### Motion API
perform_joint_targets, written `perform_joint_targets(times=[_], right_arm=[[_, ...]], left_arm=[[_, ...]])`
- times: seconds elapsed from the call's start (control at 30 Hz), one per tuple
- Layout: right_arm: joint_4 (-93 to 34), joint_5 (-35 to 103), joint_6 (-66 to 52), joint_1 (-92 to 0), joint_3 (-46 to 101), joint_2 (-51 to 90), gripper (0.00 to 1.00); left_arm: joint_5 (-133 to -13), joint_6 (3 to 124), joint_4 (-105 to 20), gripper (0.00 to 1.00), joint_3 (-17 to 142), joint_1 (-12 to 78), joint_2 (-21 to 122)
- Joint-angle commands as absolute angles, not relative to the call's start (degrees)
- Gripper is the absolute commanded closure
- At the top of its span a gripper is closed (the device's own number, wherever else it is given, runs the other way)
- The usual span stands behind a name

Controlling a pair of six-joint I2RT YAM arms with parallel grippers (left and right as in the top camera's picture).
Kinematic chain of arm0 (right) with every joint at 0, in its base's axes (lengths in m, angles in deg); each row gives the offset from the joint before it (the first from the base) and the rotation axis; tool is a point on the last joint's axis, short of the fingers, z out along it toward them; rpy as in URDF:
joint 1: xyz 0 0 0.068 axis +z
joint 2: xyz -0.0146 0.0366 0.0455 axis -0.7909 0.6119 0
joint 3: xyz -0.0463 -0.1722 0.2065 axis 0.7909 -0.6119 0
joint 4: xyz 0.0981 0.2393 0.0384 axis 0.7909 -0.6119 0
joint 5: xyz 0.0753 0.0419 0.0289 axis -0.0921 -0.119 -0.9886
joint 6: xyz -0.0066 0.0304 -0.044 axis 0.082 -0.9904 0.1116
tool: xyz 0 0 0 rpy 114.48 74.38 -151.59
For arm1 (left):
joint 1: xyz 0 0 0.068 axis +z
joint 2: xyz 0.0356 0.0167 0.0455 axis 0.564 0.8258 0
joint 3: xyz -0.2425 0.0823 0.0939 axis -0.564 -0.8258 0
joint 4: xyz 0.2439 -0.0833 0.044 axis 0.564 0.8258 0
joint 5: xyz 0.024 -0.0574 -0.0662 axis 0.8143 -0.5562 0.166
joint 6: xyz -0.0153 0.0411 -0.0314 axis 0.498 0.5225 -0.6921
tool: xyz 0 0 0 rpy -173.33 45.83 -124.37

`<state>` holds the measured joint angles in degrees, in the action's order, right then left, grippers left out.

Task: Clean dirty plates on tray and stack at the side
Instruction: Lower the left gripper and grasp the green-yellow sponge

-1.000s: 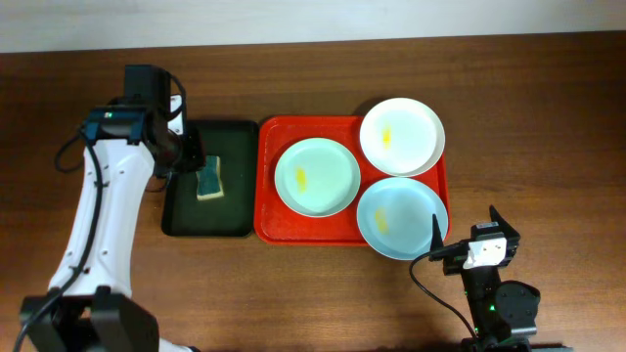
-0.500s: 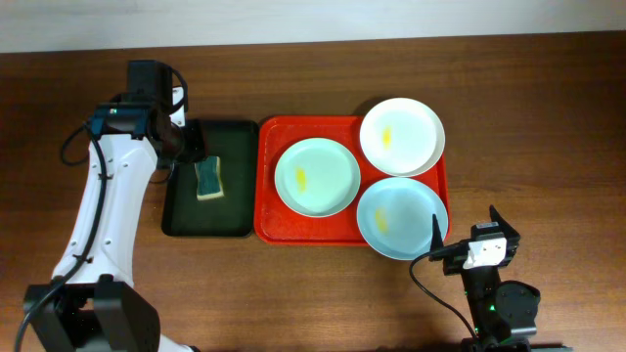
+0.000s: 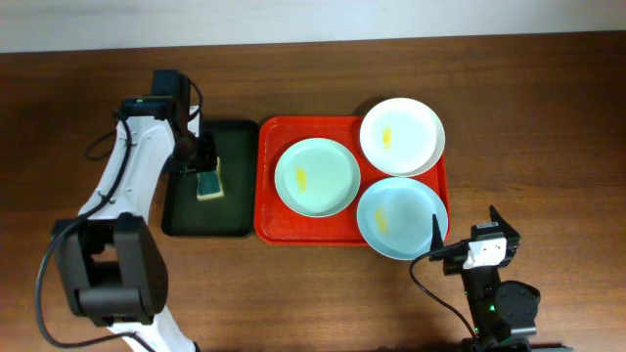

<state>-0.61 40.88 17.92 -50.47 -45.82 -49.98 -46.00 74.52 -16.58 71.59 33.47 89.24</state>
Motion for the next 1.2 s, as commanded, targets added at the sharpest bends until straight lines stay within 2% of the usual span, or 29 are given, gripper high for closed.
perform_joint_targets(times=[0.0, 0.37, 1.17], right_arm=[[-0.9, 41.8, 18.1, -50.8, -46.1, -50.0, 0.02], [-0.9, 41.8, 18.0, -50.8, -46.1, -50.0, 0.02], [-0.9, 41.8, 18.0, -50.8, -46.1, -50.0, 0.02]], left_arm=[[-45.5, 75.3, -17.8, 0.59, 71.8, 33.3, 91.0], [-45.4, 75.3, -19.1, 0.67, 71.8, 33.3, 94.3], [-44.1, 74.8, -21.0, 0.68, 71.8, 33.4, 97.5]])
